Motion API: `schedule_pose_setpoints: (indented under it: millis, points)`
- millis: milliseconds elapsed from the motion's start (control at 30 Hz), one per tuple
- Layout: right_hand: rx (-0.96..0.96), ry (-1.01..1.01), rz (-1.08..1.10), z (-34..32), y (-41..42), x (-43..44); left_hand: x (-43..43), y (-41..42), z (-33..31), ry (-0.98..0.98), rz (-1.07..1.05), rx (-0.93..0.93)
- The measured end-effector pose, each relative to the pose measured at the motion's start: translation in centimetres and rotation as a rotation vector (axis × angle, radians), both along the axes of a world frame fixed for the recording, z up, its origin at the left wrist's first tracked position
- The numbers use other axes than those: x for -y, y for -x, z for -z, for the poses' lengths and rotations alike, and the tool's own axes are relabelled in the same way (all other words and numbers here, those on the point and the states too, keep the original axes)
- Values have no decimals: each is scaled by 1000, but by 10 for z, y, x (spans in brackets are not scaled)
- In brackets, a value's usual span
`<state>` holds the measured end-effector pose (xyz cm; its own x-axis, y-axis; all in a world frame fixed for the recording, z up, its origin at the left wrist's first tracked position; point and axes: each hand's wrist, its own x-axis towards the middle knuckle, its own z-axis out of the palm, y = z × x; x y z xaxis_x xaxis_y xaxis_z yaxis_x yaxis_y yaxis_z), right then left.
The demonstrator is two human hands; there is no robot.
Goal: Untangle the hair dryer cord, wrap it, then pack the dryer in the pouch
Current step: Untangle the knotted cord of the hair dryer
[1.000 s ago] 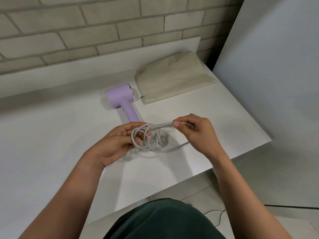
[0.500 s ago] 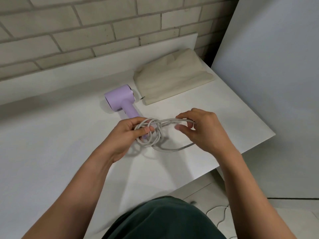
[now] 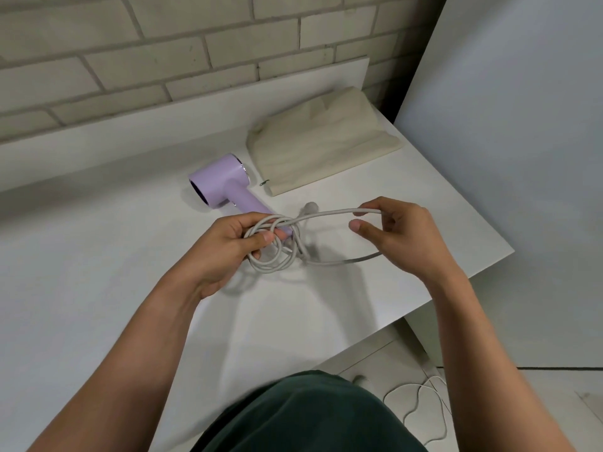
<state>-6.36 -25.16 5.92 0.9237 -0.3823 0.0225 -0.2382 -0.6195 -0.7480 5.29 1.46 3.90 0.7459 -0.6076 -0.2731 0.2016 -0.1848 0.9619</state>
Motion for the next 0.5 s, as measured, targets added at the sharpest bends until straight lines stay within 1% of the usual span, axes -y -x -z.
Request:
schedule_pose_setpoints:
  millis: [67,133,200,300,400,433,467,500]
  points:
    - [22,57,-8,1,-3,-2,-1,1,-1,6,-15,-7]
    - [47,-14,-43,1,-2,-1,-3,2,-1,16,-25,-28]
    - [7,-94,-101,3,0,2,-7,3,-1,28,-31,-46]
    - [-161,-122,-243,6,5,8,-12,6,0,25,6,2]
    - [-448,-198,-486,1,10,10,-13,12,-1,-24,48,113]
    - [-519,-229,-533,-1,12,9,-13,14,-3,-38,54,137]
    - [-525,-258,-546,-2,12,7,-13,17,-6,-53,66,155]
    - [-473,-299,-529,-1,11,5,-13,18,-9,-69,86,172]
